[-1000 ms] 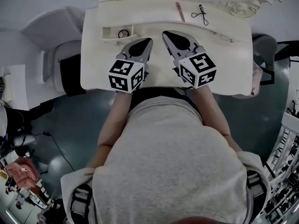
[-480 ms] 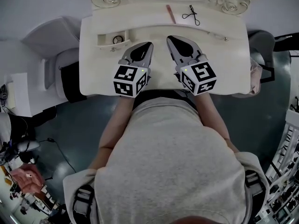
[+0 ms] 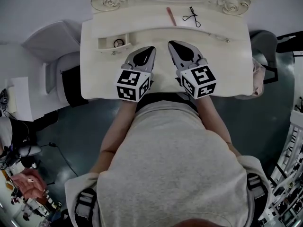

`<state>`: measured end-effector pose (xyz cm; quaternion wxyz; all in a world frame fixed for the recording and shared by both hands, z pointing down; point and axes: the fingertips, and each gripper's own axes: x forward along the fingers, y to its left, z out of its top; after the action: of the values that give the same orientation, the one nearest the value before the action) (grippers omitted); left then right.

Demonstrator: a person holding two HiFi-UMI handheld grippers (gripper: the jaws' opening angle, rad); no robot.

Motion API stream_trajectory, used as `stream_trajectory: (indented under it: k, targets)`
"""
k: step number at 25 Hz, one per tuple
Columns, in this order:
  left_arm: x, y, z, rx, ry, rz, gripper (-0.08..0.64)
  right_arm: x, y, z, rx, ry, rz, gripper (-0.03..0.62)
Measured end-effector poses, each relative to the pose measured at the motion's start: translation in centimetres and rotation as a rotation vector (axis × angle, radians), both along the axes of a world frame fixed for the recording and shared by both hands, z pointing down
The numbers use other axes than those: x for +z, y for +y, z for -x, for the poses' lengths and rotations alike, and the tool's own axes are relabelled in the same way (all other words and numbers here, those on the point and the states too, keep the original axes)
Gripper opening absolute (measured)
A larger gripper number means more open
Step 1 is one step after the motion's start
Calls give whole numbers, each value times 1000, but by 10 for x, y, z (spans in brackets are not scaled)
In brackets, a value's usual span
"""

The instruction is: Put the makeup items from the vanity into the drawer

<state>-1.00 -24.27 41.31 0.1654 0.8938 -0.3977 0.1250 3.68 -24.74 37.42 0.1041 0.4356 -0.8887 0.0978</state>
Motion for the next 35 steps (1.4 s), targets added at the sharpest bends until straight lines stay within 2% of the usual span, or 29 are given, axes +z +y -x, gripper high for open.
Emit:
stream_trajectory:
  k: [7, 20, 35]
  targets:
    - [1, 4, -2, 29, -6, 4, 9, 0, 3, 3, -1, 14, 1, 8]
    - [1, 3, 4, 24, 15, 7, 9, -1, 4, 9, -12, 27, -29, 8]
    - [2, 2, 18, -1, 29, 15, 9, -5, 5, 18, -28, -23, -24, 8]
